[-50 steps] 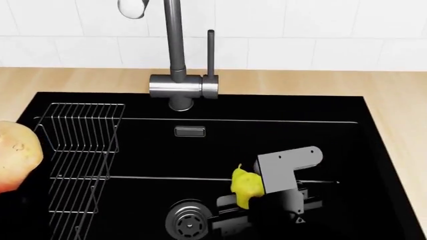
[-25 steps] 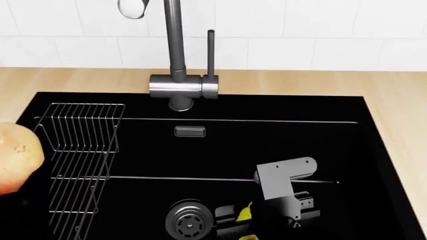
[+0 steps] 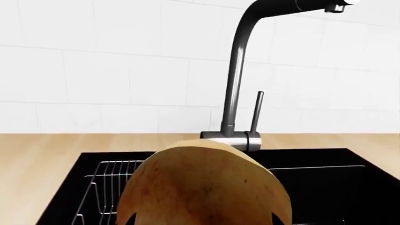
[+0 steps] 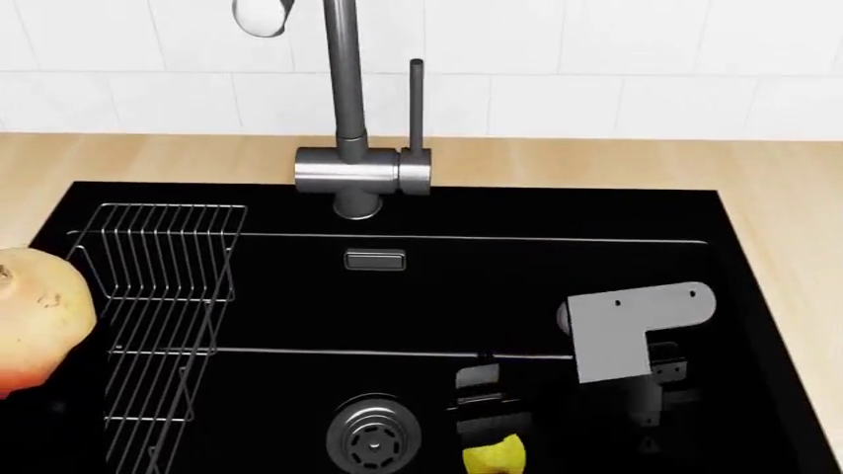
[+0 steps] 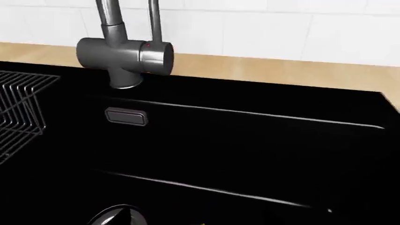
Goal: There is a mixed pile of frozen fruits and vegetables on the counter. Locate all the frozen vegetables and place the items in a bowl on the counter. Take all the frozen fruits and defrost them in a running sink.
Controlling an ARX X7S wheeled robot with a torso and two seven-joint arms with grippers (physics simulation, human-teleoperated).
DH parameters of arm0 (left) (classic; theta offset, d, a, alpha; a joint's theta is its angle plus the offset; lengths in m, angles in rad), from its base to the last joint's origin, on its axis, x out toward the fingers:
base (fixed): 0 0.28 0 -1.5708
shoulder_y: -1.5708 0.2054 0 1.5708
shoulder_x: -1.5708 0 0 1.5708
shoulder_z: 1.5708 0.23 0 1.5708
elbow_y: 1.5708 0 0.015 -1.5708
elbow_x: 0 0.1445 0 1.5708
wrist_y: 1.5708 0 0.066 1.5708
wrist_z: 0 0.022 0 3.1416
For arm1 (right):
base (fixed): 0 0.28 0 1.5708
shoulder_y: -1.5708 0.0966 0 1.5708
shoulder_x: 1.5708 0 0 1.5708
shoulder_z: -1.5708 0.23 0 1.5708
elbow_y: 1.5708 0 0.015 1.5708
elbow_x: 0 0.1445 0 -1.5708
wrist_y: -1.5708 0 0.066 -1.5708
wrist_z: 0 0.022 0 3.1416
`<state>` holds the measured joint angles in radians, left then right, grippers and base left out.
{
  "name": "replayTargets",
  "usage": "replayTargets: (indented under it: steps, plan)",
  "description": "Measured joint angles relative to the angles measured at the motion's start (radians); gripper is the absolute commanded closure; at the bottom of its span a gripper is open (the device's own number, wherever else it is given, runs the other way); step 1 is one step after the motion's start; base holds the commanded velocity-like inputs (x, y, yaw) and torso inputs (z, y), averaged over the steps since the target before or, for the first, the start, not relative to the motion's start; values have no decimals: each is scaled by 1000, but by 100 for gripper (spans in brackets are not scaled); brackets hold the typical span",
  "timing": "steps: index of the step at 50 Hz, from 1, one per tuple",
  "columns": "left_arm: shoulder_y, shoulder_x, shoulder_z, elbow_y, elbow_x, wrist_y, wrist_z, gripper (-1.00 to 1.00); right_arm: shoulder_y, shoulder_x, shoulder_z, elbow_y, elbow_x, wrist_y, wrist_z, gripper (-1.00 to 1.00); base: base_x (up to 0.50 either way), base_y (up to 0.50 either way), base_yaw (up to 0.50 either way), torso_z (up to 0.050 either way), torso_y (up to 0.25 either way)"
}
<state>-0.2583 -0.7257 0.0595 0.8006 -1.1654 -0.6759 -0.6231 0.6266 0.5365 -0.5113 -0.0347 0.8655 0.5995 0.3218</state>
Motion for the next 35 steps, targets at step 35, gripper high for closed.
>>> replayTargets:
  steps: [35]
  plan:
    - [-164,105,180,-73,25,-97,18,100,-317,344,357,-684,319,-19,376,-100,0,0,0,0,0]
